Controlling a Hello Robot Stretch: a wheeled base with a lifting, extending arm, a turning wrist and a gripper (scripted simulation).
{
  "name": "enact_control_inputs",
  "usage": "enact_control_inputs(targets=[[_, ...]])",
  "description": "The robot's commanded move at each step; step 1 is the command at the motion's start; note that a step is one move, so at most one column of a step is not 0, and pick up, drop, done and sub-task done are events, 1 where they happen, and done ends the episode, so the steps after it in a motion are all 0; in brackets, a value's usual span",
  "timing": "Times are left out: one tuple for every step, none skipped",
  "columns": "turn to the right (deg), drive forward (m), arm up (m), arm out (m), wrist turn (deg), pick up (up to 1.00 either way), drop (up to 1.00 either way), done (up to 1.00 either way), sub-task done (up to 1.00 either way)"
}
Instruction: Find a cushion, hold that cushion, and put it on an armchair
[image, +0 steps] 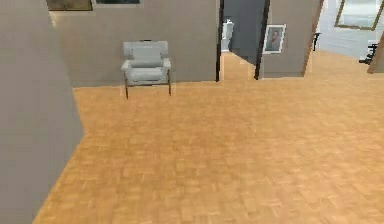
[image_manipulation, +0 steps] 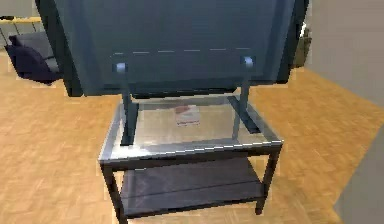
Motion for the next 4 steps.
enact_control_inputs(targets=[[6.0, 0.00, 0.00, 0.00, 0.0, 0.00, 0.00, 0.00, 0.00], [0.0, 0.55, 0.00, 0.00, 0.0, 0.00, 0.00, 0.00, 0.00], [42.0, 0.00, 0.00, 0.00, 0.0, 0.00, 0.00, 0.00, 0.00], [0.0, 1.00, 0.00, 0.00, 0.0, 0.00, 0.00, 0.00, 0.00]])
